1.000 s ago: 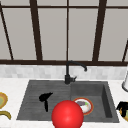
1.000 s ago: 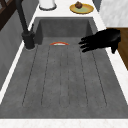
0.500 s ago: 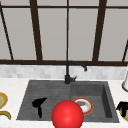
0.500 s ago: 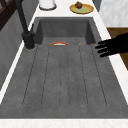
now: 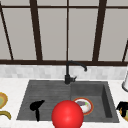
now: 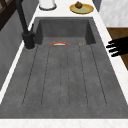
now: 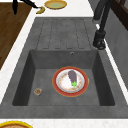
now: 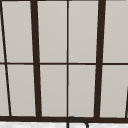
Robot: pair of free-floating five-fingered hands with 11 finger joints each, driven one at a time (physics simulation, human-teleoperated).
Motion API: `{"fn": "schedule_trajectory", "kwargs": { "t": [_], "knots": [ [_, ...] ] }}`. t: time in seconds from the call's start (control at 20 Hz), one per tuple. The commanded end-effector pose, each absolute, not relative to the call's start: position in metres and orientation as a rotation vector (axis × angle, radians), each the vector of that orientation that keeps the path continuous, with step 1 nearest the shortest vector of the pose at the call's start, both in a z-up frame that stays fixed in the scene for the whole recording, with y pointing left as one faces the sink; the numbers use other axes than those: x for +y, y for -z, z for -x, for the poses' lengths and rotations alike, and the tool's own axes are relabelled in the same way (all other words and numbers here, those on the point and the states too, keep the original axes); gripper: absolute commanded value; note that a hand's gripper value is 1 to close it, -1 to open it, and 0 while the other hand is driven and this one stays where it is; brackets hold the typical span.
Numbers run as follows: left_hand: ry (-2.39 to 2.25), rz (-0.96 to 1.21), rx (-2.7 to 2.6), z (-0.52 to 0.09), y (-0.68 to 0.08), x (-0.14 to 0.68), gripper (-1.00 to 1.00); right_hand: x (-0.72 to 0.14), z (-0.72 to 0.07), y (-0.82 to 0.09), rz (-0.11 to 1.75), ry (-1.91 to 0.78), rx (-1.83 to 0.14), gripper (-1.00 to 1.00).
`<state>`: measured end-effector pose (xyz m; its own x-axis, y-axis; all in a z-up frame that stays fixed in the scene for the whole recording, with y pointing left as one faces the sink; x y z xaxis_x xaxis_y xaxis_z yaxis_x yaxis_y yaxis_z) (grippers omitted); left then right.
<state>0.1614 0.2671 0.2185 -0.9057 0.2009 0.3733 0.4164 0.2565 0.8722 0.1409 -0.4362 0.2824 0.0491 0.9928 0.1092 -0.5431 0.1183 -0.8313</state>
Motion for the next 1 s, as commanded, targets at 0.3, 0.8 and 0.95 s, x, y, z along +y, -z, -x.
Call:
{"fn": "schedule_trajectory", "kwargs": {
  "t": [0.3,0.8,0.95],
  "knots": [
    [1.75,0.387,-2.2,-0.164,-0.169,0.266,-1.0,-0.436,-0.141,-0.282,0.704,-1.331,-0.821,0.0],
    [1.725,0.418,-2.206,-0.171,-0.143,0.267,-1.0,-0.436,-0.141,-0.282,0.704,-1.331,-0.821,0.0],
    [1.723,0.397,-2.212,-0.171,-0.142,0.267,-1.0,-0.436,-0.141,-0.282,0.704,-1.331,-0.821,0.0]
  ]
}}
